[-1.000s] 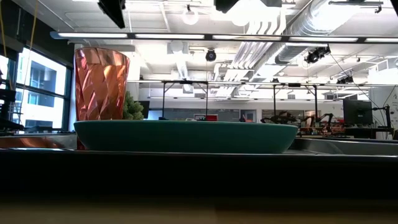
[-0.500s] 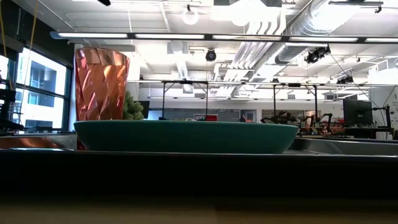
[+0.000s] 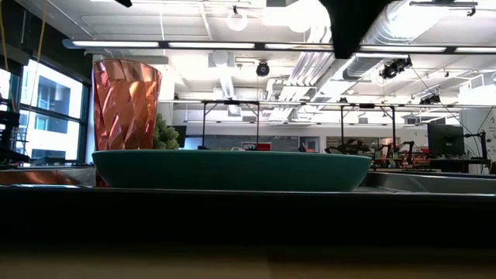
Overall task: Pick and place plate/cup/fork/spoon on tray
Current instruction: Put the orange fork on the black tray to the right of the green plate
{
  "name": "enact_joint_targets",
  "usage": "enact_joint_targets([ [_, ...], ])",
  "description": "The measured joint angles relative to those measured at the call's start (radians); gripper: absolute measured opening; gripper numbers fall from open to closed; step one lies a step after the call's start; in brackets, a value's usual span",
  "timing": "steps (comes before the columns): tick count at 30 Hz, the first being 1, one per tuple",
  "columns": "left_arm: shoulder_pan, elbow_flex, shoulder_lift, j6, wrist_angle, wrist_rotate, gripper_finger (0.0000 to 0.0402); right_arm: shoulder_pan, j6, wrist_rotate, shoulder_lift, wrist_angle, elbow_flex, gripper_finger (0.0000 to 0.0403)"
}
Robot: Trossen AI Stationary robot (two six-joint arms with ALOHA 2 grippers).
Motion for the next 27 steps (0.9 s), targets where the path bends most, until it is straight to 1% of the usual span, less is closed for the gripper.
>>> enact_joint_targets([
  [4,0.000,0.000,0.007,0.001,0.000,-0.008,0.0115,0.032,0.116,-0.001,-0.097,0.009,-0.131,0.0064],
  [9,0.000,0.000,0.007,-0.008,0.000,-0.023,0.0115,0.061,0.257,-0.003,-0.258,0.083,-0.333,0.0064],
  [14,0.000,-0.001,0.007,-0.034,0.000,-0.024,0.0115,0.072,0.383,-0.054,-0.422,0.204,-0.530,0.0064],
  [17,0.000,-0.001,0.007,-0.034,0.000,-0.024,0.0115,0.079,0.431,-0.081,-0.498,0.262,-0.624,0.0064],
  [22,0.000,-0.001,0.007,-0.041,0.002,-0.023,0.0115,0.089,0.456,-0.159,-0.576,0.281,-0.735,0.0070],
  [27,0.000,-0.001,0.007,-0.077,0.005,-0.024,0.0115,0.092,0.485,-0.240,-0.608,0.300,-0.822,0.0104],
])
